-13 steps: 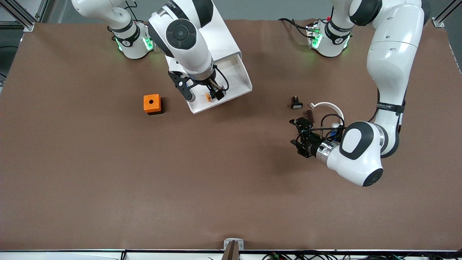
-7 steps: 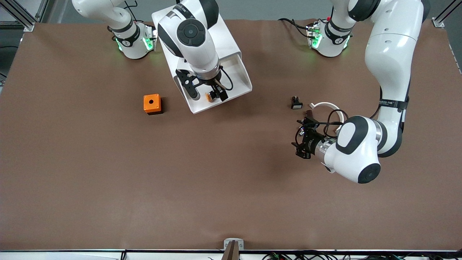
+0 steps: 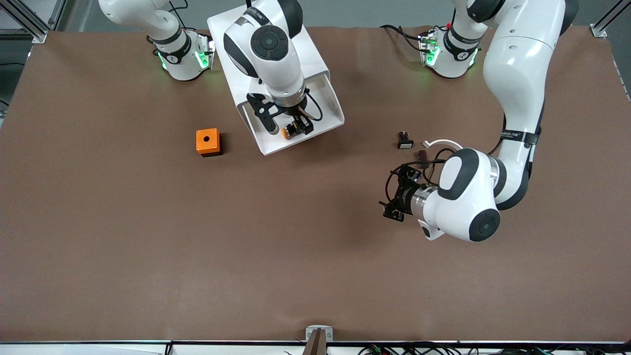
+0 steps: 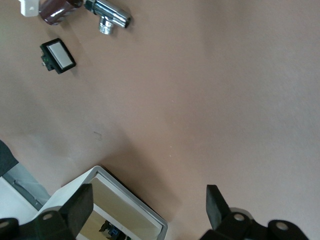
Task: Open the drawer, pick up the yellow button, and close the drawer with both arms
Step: 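Grasp the yellow push-button in the drawer with the right gripper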
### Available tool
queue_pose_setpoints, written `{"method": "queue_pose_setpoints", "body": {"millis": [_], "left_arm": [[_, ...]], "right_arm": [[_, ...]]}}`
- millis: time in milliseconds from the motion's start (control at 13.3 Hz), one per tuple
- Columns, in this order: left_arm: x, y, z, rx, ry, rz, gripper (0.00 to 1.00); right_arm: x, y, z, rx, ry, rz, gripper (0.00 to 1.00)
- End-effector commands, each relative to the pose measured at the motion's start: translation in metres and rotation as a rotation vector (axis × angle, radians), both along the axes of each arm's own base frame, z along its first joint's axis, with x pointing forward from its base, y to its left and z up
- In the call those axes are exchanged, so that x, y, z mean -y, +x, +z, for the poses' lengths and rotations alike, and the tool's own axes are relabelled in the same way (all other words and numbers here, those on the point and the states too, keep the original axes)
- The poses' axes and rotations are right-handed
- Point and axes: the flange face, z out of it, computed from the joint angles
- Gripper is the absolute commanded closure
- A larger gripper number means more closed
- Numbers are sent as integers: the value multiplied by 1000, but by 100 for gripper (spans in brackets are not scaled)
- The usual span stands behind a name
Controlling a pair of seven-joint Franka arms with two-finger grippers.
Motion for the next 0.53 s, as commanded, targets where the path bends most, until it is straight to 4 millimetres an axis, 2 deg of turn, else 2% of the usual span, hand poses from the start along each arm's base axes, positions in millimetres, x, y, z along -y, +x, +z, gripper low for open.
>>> {"method": "queue_pose_setpoints", "body": {"millis": [0, 75, 301, 451], "left_arm": [[8, -6, 34, 72, -11, -63, 1], [8, -7, 46, 91, -14, -64, 1], [6, -6, 53, 126, -47, -120, 1], [-1, -5, 71, 174, -72, -168, 1]], "right_arm": [[0, -1, 5, 37, -18, 32, 92], [0, -1, 6, 41, -20, 62, 100], [11, 21, 33, 39, -6, 59, 100], [26, 38, 50, 47, 3, 68, 100]]}}
